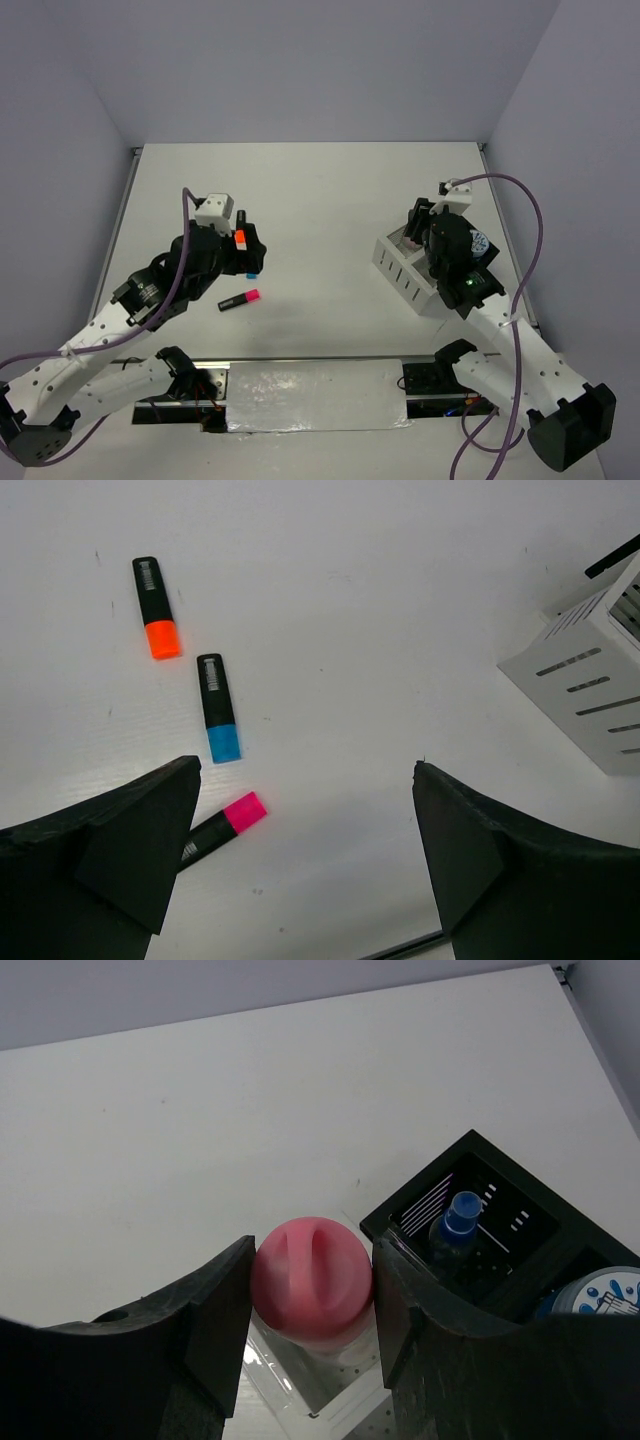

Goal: Sort the stationery into containers
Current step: Place the stationery in the storage box.

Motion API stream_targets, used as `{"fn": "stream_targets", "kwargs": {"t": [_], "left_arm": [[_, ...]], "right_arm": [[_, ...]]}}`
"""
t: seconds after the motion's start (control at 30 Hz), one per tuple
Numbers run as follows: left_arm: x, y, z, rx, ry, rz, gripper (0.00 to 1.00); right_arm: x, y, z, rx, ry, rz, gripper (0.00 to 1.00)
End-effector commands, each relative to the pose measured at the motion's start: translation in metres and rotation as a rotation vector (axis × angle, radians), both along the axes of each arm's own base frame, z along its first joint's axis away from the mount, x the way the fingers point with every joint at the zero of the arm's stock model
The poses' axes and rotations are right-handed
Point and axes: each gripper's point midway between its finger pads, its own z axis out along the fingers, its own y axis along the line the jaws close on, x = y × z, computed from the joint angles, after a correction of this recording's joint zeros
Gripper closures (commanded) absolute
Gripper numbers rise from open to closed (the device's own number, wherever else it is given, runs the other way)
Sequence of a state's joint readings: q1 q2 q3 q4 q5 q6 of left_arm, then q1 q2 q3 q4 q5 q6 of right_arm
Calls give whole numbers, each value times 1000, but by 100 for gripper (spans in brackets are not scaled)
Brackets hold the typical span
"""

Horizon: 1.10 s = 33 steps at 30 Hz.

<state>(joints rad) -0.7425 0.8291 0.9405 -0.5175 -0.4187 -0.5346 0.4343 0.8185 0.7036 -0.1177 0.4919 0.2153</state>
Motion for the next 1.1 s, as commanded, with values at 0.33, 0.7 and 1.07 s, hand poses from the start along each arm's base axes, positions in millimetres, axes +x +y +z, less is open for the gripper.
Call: {"fn": "stream_targets", "kwargs": {"t": [0.33, 0.7, 1.07], "left_arm": [[3, 9, -42, -8, 76, 126, 1], [-1, 29, -68, 12, 164, 279, 1], [-2, 28, -92, 65, 218, 283, 1]], "right_arm": [[3, 9, -18, 74, -18, 27, 42], [-12, 46, 22, 163, -45, 207, 0], [-39, 156, 17, 157, 58, 483, 0]]}}
